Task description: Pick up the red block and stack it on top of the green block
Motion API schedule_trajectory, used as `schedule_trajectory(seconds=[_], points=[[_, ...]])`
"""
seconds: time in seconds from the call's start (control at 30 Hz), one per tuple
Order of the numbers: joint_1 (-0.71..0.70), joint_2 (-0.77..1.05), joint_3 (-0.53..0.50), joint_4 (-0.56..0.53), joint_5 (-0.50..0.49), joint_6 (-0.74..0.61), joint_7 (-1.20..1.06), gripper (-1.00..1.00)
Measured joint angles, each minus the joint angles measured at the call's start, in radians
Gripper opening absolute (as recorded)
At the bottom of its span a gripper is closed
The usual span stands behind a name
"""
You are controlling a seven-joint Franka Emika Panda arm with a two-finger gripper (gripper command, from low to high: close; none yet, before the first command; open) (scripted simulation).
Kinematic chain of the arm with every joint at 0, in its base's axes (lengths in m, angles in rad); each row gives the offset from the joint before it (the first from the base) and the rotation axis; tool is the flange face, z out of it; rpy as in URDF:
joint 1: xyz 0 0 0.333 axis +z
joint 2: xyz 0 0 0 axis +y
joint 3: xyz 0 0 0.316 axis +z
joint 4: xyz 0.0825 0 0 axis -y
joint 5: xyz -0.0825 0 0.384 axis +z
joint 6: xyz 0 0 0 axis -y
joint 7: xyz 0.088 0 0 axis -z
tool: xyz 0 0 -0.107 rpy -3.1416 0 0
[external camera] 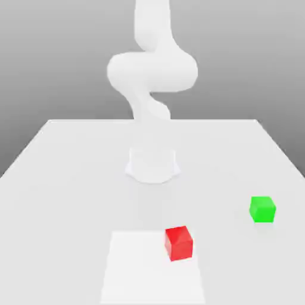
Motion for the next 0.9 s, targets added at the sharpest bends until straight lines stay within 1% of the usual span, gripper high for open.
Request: schedule_trajectory(seconds=[0.4, 0.6, 0.7, 0.83, 0.87, 0.9], points=[[0.034, 0.445, 0.049, -0.292, -0.032, 0.281, -0.036, 0.00], [0.071, 0.674, 0.065, -0.439, 0.003, 0.427, -0.091, 0.00], [0.072, 0.781, 0.062, -0.446, -0.006, 0.513, -0.088, 0.00], [0.089, 0.925, 0.035, -0.429, -0.050, 0.635, -0.057, 0.00], [0.096, 0.949, 0.026, -0.426, -0.055, 0.655, -0.053, -1.00], [0.096, 0.949, 0.026, -0.426, -0.055, 0.655, -0.053, -1.00]])
